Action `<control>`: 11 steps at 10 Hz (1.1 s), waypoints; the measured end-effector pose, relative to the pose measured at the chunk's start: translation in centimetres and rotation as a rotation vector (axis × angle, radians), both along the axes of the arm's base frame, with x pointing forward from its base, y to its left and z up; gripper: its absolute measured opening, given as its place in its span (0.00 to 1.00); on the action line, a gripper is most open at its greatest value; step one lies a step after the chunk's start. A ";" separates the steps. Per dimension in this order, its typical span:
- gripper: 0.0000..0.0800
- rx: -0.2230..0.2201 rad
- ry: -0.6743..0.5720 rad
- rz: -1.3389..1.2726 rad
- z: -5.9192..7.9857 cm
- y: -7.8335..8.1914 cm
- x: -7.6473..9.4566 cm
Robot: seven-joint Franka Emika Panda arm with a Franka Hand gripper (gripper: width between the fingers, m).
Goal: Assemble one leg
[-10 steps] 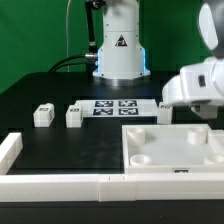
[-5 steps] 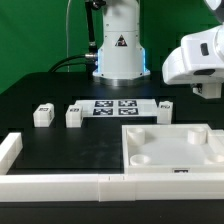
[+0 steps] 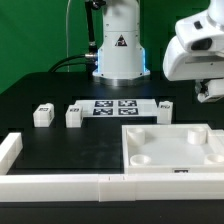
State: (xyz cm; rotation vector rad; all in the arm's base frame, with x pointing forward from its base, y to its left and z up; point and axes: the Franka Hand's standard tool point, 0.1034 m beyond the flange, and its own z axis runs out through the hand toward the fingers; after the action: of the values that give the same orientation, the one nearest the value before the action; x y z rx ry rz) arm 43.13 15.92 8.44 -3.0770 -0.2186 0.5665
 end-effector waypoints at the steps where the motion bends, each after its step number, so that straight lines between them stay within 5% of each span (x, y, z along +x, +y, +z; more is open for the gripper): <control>1: 0.36 0.024 -0.120 0.006 0.8 0.0 1.7; 5: 0.36 0.098 -0.441 0.022 1.8 -0.9 5.1; 8: 0.36 0.098 -0.433 0.034 1.3 -1.3 4.6; 11: 0.36 0.106 -0.441 0.058 0.6 -2.3 10.1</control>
Offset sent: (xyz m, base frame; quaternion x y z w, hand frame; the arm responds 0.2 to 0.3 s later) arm 0.0411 -0.0176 0.0128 0.0146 0.1350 -0.0484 0.9895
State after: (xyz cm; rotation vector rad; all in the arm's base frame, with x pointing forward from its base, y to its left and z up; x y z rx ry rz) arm 53.23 13.65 9.08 -3.0541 -0.3259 -0.1292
